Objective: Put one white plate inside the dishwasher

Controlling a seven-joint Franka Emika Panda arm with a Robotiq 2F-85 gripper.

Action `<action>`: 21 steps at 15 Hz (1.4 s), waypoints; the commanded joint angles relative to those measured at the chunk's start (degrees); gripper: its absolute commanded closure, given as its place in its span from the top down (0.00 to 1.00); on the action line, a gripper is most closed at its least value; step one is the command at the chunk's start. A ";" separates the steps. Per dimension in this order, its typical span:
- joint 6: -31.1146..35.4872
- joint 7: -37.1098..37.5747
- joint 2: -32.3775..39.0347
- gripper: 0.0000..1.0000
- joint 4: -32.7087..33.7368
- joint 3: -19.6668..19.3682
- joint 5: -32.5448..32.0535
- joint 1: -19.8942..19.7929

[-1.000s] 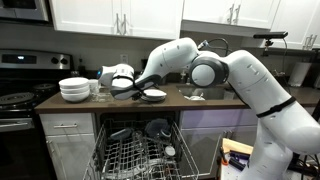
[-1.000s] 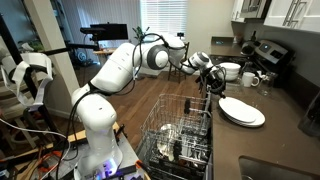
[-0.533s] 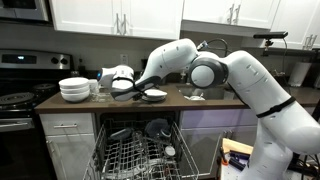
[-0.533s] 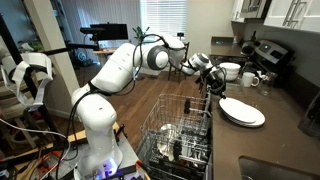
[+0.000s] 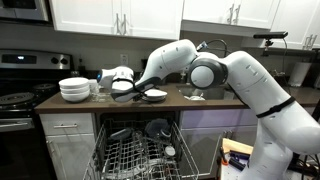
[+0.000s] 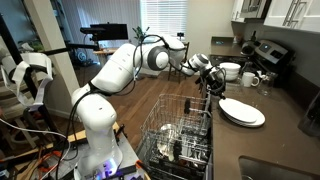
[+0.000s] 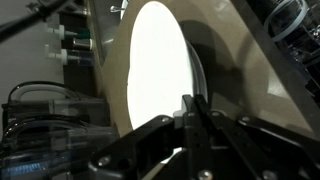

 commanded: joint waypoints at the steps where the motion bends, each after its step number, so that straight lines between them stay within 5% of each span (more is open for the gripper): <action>1: -0.62 0.43 0.15 0.01 0.26 0.19 -0.72 0.15; 21: -2.63 5.37 0.14 0.01 -0.60 -0.56 -7.97 4.41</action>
